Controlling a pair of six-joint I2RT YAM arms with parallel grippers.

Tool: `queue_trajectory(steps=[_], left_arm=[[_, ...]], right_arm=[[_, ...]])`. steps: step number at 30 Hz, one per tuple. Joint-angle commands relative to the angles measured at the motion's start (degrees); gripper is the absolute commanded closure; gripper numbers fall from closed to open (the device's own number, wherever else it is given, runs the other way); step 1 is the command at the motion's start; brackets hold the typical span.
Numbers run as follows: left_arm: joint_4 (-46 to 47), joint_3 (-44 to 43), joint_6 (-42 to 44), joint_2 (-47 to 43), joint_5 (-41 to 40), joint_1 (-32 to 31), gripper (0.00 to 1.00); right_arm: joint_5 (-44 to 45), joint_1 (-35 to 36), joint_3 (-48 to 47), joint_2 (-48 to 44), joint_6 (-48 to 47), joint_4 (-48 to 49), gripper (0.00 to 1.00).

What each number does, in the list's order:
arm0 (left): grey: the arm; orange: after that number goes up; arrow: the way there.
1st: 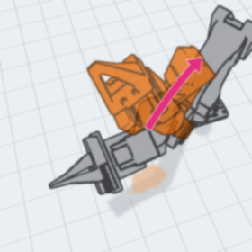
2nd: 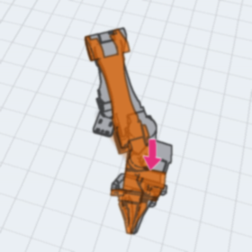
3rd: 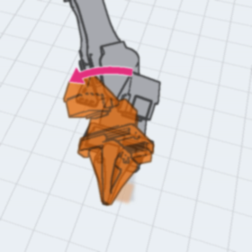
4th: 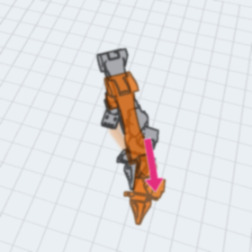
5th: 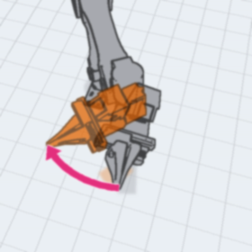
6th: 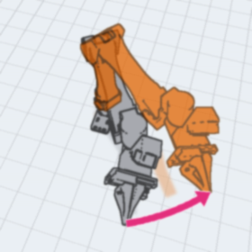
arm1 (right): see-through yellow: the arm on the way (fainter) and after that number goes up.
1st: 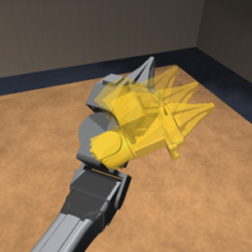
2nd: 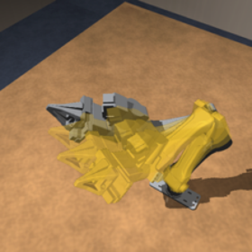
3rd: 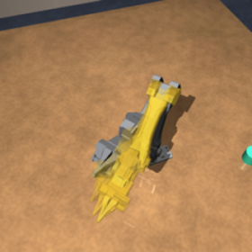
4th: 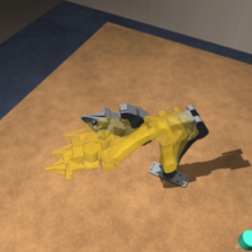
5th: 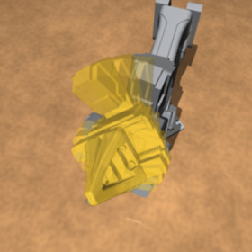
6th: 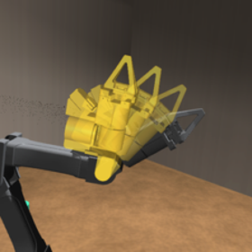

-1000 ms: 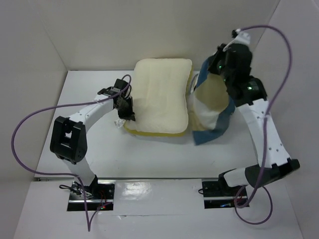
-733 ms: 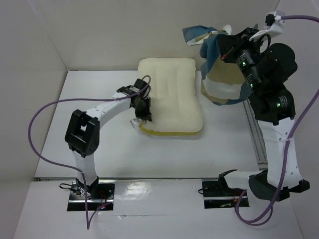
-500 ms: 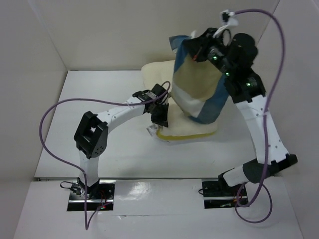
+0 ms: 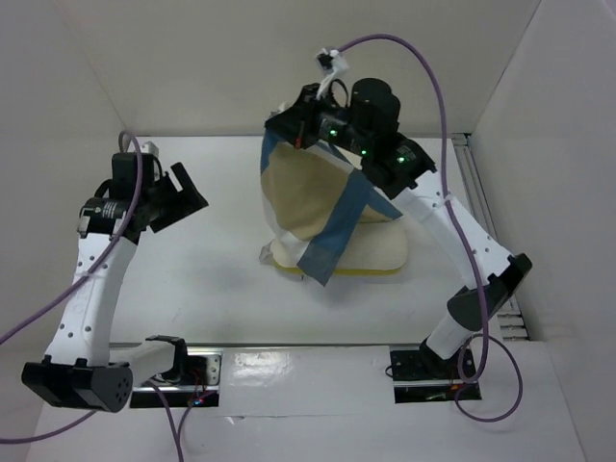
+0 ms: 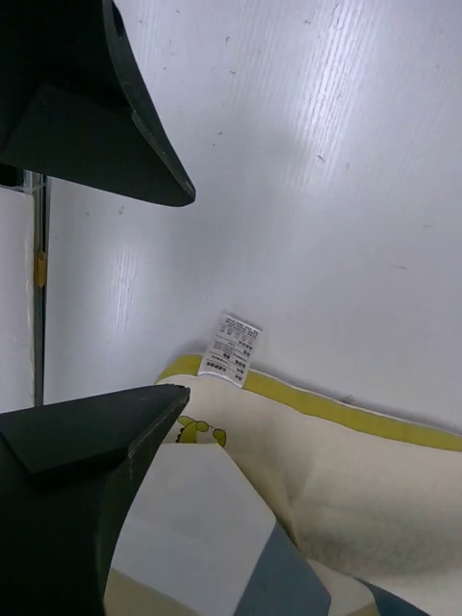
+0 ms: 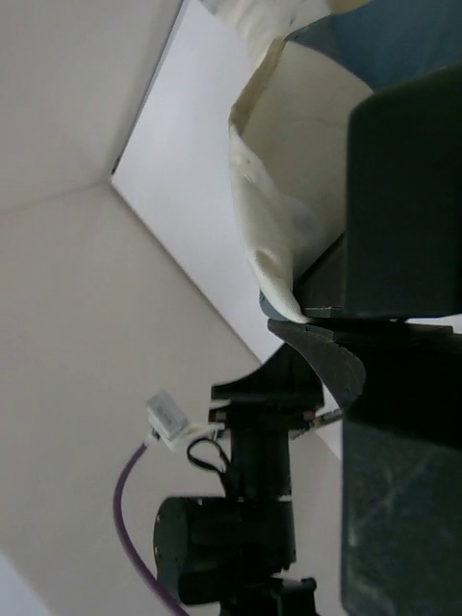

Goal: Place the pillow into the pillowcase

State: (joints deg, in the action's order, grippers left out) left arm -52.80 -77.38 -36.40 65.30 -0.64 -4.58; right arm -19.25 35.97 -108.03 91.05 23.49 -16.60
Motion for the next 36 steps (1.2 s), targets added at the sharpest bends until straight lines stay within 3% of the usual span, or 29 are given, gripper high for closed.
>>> queue_trajectory(steps=[1,5,7,8,9,11,13,17,23,27,32,36], left_arm=[[-1.18,-1.28,3.7,1.15,6.86,1.85,0.13],[4.17,4.68,4.23,0.63,19.78,2.38,0.08],[7.78,9.16,3.53,-0.6,27.66,2.38,0.07],[9.8,13.97,2.05,-0.61,29.89,2.38,0.04],[13.65,16.36,1.52,-2.0,31.57,1.77,0.02],[16.57,21.89,0.37,-2.8,32.55,0.72,0.01],[19.03,24.37,-0.15,-2.81,32.55,-0.17,0.01],[20.62,28.94,-0.16,-2.81,32.55,-3.23,0.0],[23.18,31.68,-2.01,-0.18,29.39,-5.52,0.0],[23.18,31.68,-2.62,-0.25,23.87,-7.11,0.0],[21.69,25.37,-1.57,-0.87,18.58,-11.32,0.0],[19.48,19.47,-0.52,2.02,15.07,-17.29,0.0]], right_arm=[[4.55,6.47,-6.93,4.13,-0.28,6.14,1.0],[17.45,7.8,1.29,4.67,6.19,10.18,1.0],[18.45,5.27,4.92,4.67,8.76,10.71,1.0],[17.32,2.3,6.93,5.97,10.95,9.49,0.95],[15.22,0.7,6.95,6.77,11.49,7.57,0.67],[11.0,-2.2,6.95,8.44,11.5,4.23,0.33],[10.02,-3.89,6.43,8.97,9.83,-1.73,0.17],[13.7,-7.39,15.89,2.31,7.8,-2.38,0.08],[14.67,-13.98,33.04,-8.24,7.1,-6.24,0.08],[17.4,-14.52,42.01,-13.78,7.1,-8.27,0.07],[9.08,-15.14,48.96,-17.48,10.17,-3.53,0.03],[3.43,-14.61,49.49,-13.53,12.98,0.86,0.02]])
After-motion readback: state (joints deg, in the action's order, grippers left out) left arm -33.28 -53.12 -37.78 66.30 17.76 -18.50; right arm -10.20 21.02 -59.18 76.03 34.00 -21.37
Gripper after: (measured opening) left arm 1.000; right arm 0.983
